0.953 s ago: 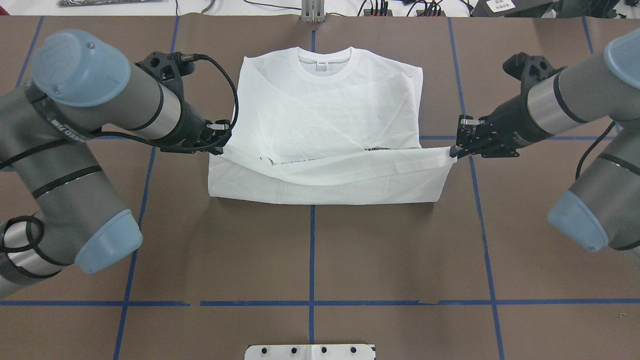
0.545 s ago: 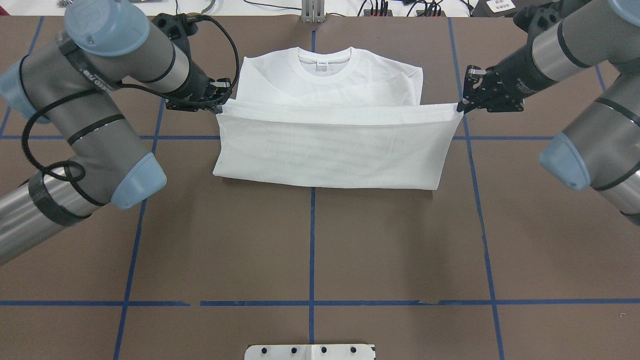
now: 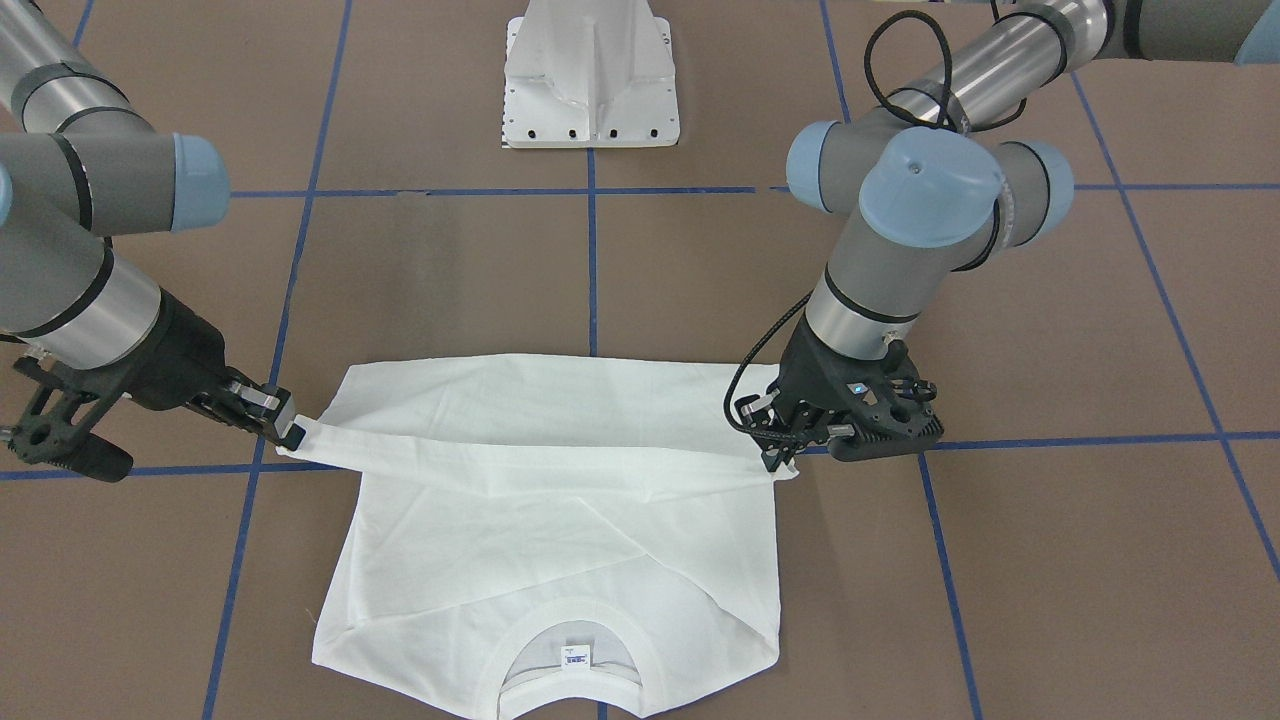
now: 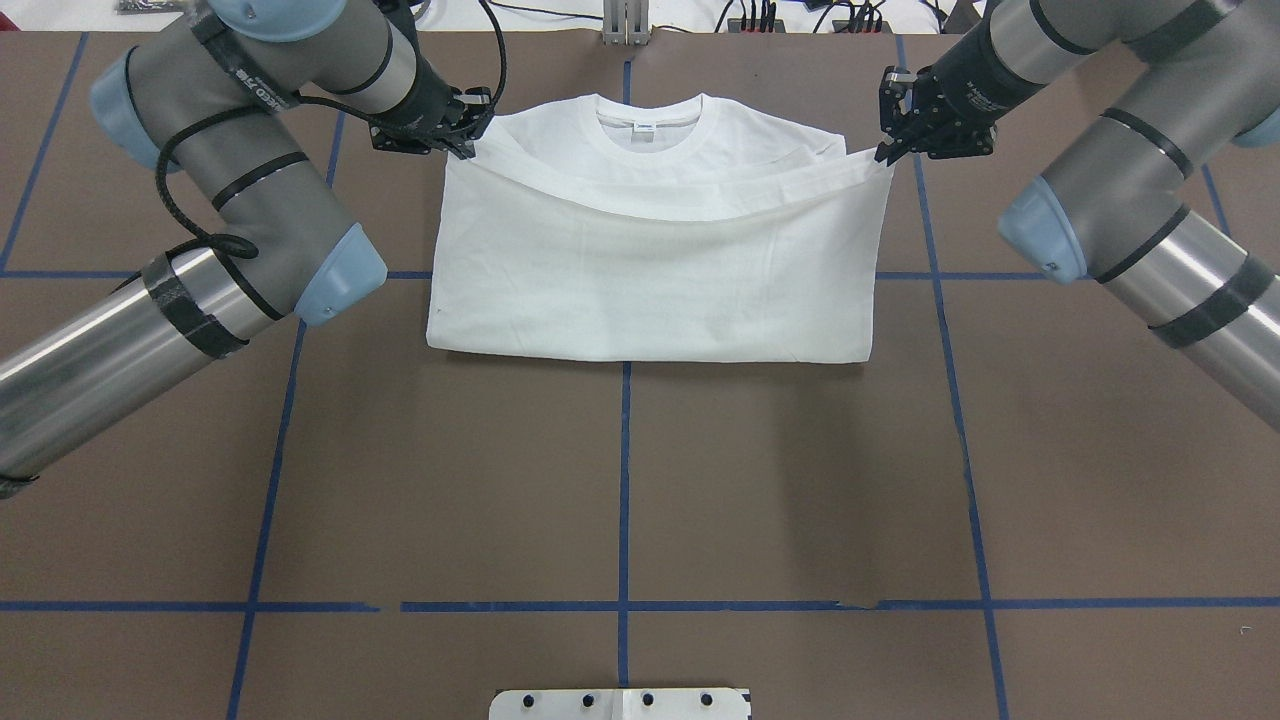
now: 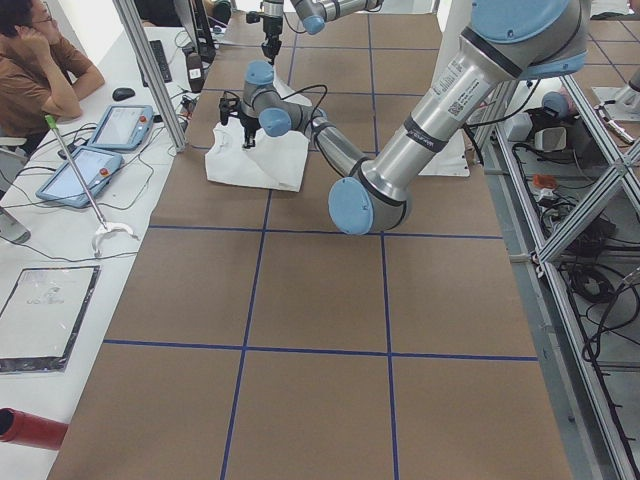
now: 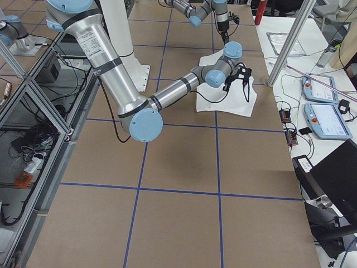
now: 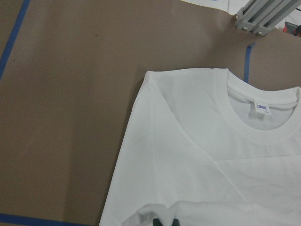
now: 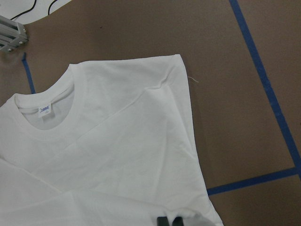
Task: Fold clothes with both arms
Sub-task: 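Lay the hem down near the collar and open both grippers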
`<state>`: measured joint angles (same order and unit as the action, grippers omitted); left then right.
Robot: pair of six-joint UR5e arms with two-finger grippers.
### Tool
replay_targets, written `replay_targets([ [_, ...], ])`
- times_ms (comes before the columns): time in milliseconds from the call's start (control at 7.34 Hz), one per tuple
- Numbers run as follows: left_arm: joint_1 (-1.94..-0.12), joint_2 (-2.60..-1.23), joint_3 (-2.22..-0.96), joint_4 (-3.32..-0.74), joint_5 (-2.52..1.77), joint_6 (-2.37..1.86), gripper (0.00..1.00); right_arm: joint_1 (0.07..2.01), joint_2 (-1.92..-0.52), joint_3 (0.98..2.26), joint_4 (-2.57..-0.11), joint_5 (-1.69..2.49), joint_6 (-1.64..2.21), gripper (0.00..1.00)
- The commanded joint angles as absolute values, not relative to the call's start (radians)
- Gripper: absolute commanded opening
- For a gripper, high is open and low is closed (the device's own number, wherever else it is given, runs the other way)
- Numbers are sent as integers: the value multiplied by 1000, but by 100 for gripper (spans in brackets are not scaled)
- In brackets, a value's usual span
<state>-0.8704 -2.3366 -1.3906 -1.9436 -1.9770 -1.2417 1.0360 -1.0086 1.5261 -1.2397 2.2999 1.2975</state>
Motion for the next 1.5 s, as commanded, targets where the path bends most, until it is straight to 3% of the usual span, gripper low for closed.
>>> replay_targets([
  [0,-891,-2402,-1231,-2040,-1974,-1244,0,1057,-932,1389,-1239,2296,1240,0],
  [408,-891,-2419,-1105,-2149,-1935,-1246,0,1052,-769,1141,-1236,2249,1178,0],
  [681,-891,-2445,-1008,-2228,-1904,-1258,0,1051,-727,1062,-1235,2232,1149,0],
  [1362,-887,-2491,-940,-2261,-1876,-1266,0,993,-713,1028,-1235,2171,1147,0],
])
